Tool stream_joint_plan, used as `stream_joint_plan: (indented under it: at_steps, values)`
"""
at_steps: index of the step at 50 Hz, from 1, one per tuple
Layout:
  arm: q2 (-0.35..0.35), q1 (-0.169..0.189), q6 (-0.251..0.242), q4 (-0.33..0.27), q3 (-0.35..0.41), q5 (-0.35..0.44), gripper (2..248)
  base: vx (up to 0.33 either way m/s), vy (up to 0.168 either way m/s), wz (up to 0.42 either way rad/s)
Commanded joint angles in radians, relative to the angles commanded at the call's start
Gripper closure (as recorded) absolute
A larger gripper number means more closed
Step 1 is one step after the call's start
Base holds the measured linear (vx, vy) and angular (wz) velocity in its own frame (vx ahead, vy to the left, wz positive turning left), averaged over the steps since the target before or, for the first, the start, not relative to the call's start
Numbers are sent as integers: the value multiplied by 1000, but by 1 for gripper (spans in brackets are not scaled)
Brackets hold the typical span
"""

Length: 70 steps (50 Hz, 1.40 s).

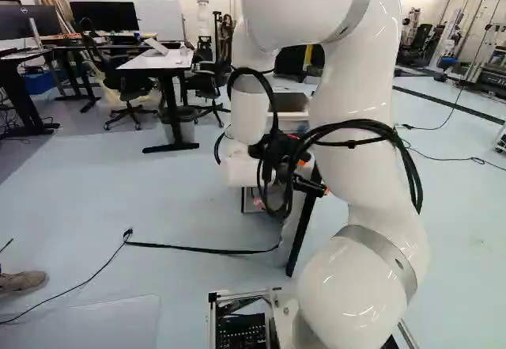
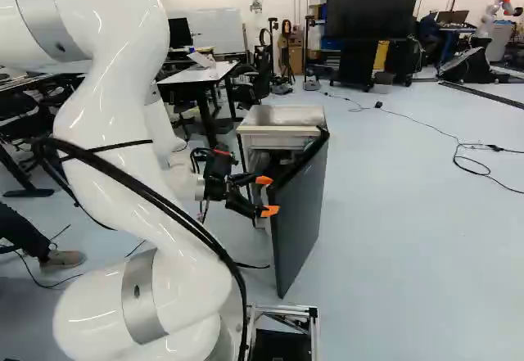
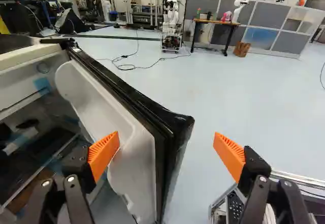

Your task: Open the fridge door

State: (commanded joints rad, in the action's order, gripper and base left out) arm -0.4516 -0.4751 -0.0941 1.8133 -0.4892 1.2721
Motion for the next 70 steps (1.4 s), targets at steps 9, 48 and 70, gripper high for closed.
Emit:
stream_joint_plan:
  at_steps: [9, 48, 70]
  values:
    - [2, 2, 0, 5, 6, 2, 3, 0, 0, 0]
    - [-17, 160, 0, 56, -59, 58, 3, 0, 0, 0]
    - [-41, 321, 0, 142, -138, 59, 3, 0, 0, 0]
